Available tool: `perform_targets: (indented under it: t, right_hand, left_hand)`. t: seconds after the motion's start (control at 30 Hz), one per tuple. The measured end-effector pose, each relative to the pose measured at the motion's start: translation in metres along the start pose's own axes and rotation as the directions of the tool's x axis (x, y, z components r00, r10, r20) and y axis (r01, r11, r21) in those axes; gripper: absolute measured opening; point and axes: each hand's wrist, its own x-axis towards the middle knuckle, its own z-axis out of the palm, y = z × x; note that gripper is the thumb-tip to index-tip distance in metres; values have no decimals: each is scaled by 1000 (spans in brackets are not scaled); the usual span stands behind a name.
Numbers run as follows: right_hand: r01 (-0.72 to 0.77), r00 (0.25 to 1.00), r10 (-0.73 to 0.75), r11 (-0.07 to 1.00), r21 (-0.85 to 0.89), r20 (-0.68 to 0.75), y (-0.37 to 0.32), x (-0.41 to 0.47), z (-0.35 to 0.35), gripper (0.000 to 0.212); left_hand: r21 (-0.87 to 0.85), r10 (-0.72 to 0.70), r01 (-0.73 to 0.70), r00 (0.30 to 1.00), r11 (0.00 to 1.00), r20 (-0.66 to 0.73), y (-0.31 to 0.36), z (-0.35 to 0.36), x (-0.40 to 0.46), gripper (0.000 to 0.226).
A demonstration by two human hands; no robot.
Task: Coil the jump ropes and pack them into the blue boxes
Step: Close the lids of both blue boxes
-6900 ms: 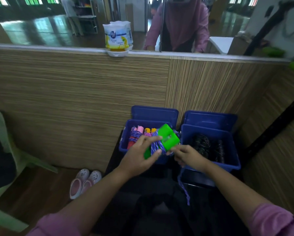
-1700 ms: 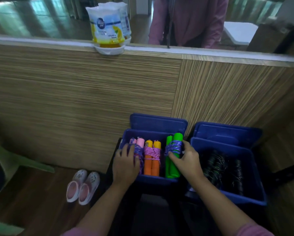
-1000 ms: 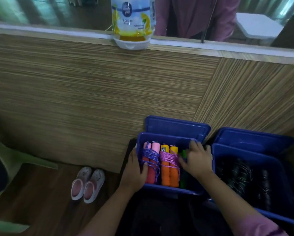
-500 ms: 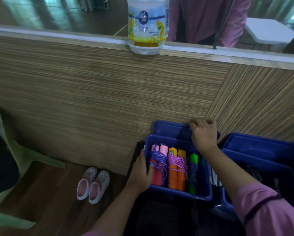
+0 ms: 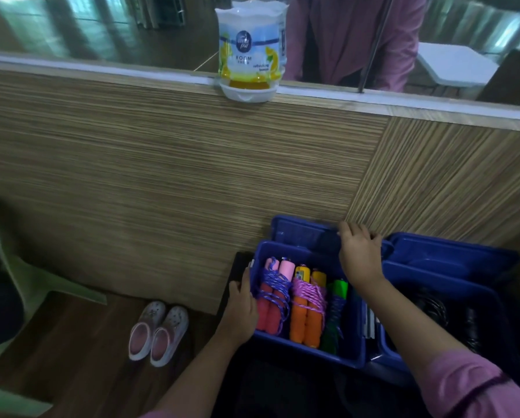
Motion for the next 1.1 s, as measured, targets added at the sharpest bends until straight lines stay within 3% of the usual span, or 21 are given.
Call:
perform_targets:
  t: [0.27, 0.43, 0.53, 0.6, 0.67, 0.77, 0.87, 1.0, 1.1]
  right_hand:
    - [-1, 998, 4, 999, 54, -68, -4, 17, -17, 52]
    - [255, 955, -252, 967, 2, -156, -14, -5, -33, 29]
    - [387, 908, -370, 920, 58, -195, -22, -33, -39, 26]
    - [443, 885, -411, 888, 123, -218, -24, -48, -44, 26]
    - [521, 849, -485, 833, 184, -209, -24, -63, -46, 26]
    - [572, 819, -554, 769, 287, -148, -24, -85, -45, 32]
    - [569, 785, -619, 721, 394, 0, -21, -105, -36, 36]
    - [416, 718, -631, 728, 545, 294, -12, -124, -27, 41]
    - [298, 674, -610, 741, 601, 418, -7, -131, -24, 49]
  left_hand:
    - [4, -23, 23, 1000, 1000, 16, -1, -4, -18, 62]
    - [-35, -108, 109, 993, 993, 46, 6, -6, -10, 61]
    - [-64, -103, 104, 994, 992, 20, 2, -7, -8, 56]
    - [-170, -74, 65, 996, 983, -45, 1, -9, -6, 50]
    - [-356, -161, 132, 985, 925, -54, 3, -14, -2, 41]
    - [-537, -358, 338, 931, 773, 71, -1, -27, 8, 30]
    - [-591, -467, 495, 858, 637, 215, -10, -37, 13, 21]
    - [-601, -469, 515, 847, 612, 249, -9, -39, 13, 18]
    - [-596, -475, 524, 842, 609, 255, -9, -40, 16, 18]
